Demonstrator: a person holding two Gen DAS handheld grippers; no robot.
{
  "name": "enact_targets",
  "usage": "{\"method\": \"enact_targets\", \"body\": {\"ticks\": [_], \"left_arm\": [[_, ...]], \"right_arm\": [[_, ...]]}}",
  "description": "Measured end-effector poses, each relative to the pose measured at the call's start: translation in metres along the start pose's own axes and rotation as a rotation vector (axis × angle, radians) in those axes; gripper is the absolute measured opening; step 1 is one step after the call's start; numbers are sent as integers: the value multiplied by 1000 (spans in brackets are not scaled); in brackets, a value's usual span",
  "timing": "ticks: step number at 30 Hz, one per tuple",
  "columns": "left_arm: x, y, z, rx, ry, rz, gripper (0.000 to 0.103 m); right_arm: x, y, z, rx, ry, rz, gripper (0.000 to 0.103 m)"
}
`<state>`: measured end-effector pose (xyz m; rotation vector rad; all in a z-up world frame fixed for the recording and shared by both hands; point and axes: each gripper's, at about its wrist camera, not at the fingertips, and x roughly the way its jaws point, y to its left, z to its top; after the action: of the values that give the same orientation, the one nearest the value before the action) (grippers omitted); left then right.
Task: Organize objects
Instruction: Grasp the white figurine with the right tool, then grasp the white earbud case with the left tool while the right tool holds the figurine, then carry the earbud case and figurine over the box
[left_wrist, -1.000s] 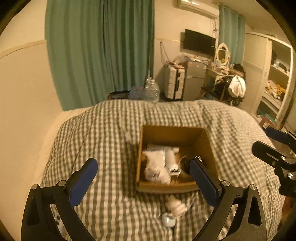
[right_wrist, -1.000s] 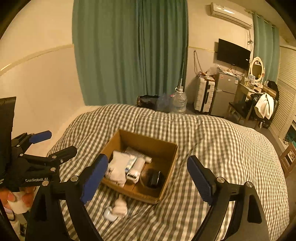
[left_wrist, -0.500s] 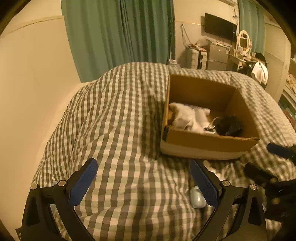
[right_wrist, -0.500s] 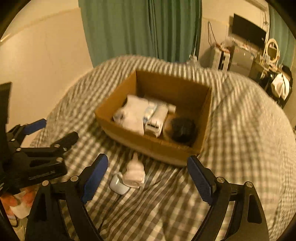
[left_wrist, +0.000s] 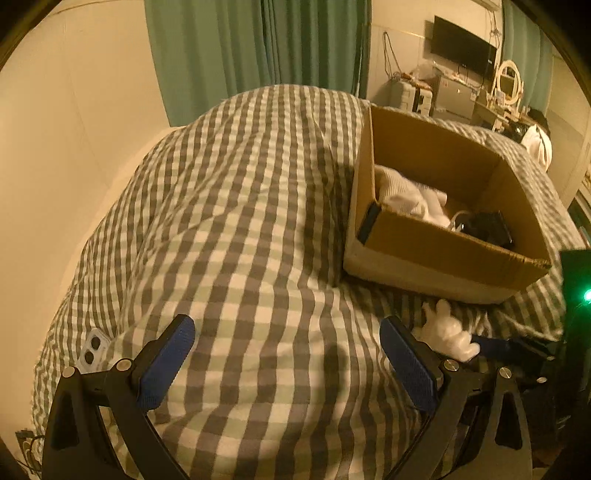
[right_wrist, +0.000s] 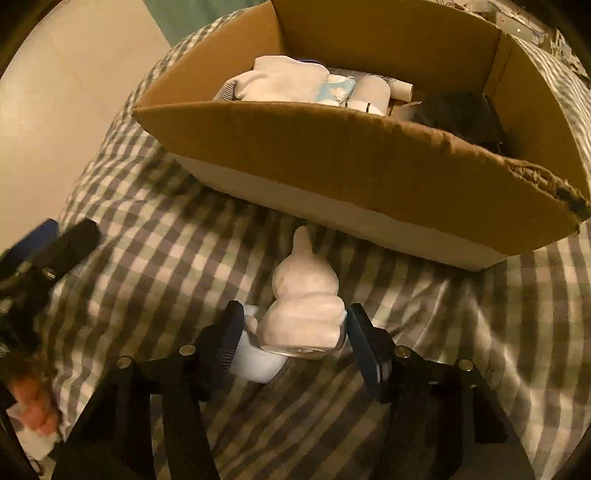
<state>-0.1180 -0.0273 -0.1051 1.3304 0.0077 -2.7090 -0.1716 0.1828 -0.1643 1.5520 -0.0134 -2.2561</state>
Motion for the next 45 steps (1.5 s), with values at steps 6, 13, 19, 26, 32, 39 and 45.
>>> {"method": "enact_targets", "body": {"ticks": [6, 13, 19, 26, 32, 39, 45], "left_arm": [[-3, -20, -11, 70, 15, -3, 103], [-2, -72, -23, 191, 27, -53, 103], [25, -96, -32, 209, 98, -96, 76], [57, -115, -52, 300, 214, -131, 61], [52, -120, -57, 319, 211, -151, 46], [8, -97, -47, 241, 162, -186, 46], [-40, -78, -35, 211, 80, -214, 46]], "right_arm": [[-42, -5, -16, 20, -104, -50, 57], [-112, -17, -32, 16, -239, -124, 57], [-135, -26, -34, 41, -285, -119, 57], [-126, -39, -35, 87, -272, -107, 57], [-128, -40, -40, 101, -280, -106, 57], [-139, -32, -47, 95, -290, -130, 57], [-163, -14, -52, 69, -333, -150, 57]]}}
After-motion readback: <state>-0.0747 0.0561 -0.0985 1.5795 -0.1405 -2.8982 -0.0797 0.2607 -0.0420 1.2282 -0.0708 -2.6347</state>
